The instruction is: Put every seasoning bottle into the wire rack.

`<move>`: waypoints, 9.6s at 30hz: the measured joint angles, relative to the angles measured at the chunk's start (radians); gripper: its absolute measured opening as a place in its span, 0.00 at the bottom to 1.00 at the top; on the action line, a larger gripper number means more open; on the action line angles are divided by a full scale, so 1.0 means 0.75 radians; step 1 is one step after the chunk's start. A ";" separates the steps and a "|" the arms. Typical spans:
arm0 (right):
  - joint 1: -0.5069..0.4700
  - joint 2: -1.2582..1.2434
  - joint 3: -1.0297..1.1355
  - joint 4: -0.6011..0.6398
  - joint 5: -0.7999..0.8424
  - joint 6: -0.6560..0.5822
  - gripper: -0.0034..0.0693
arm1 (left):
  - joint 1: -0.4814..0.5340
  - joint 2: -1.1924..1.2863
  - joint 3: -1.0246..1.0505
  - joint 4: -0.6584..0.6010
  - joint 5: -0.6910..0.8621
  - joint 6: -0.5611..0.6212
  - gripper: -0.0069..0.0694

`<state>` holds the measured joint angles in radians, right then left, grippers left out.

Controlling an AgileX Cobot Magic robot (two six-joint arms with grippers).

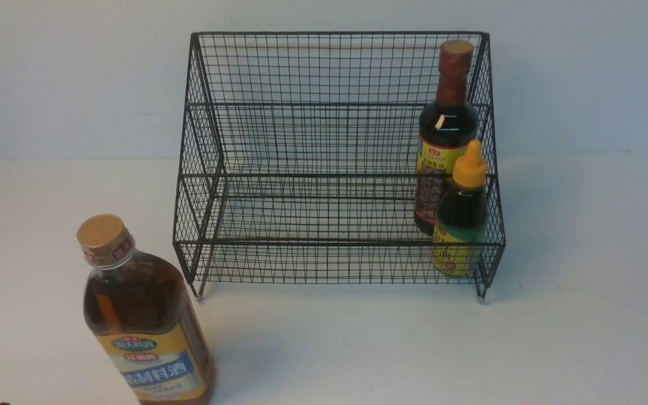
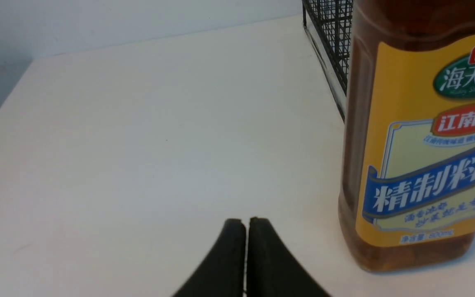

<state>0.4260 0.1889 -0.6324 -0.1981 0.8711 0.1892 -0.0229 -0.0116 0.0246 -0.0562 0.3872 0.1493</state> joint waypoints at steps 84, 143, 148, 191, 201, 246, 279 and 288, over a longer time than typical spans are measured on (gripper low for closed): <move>0.000 -0.170 0.327 -0.008 -0.384 -0.042 0.03 | 0.000 1.483 -1.303 -0.600 0.756 0.067 0.62; 0.000 -0.173 0.327 -0.038 -0.378 -0.042 0.03 | -0.199 2.283 -2.933 -0.406 1.154 -0.132 0.51; 0.000 -0.173 0.327 -0.038 -0.378 -0.042 0.03 | -0.217 2.307 -2.933 -0.373 1.054 -0.128 0.51; 0.000 -0.173 0.343 -0.042 -0.366 -0.042 0.03 | -0.226 2.580 -2.933 -0.222 1.193 -0.087 0.51; 0.000 -0.173 0.344 -0.042 -0.365 -0.042 0.03 | -0.226 2.620 -2.933 -0.226 1.164 -0.127 0.51; 0.000 -0.173 0.345 0.107 -0.462 -0.044 0.03 | -0.226 1.917 -2.963 -0.163 1.191 -0.066 0.12; -0.101 -0.157 0.483 0.126 -0.481 -0.043 0.03 | -0.226 1.879 -2.963 -0.147 1.196 -0.059 0.08; -0.347 -0.189 0.747 0.126 -0.548 -0.043 0.03 | -0.226 1.875 -2.960 -0.165 1.196 -0.059 0.08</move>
<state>0.1658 0.0469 -0.0720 -0.1038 0.4600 0.1571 -0.1925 1.3948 -2.1953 -0.1802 1.2840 0.1053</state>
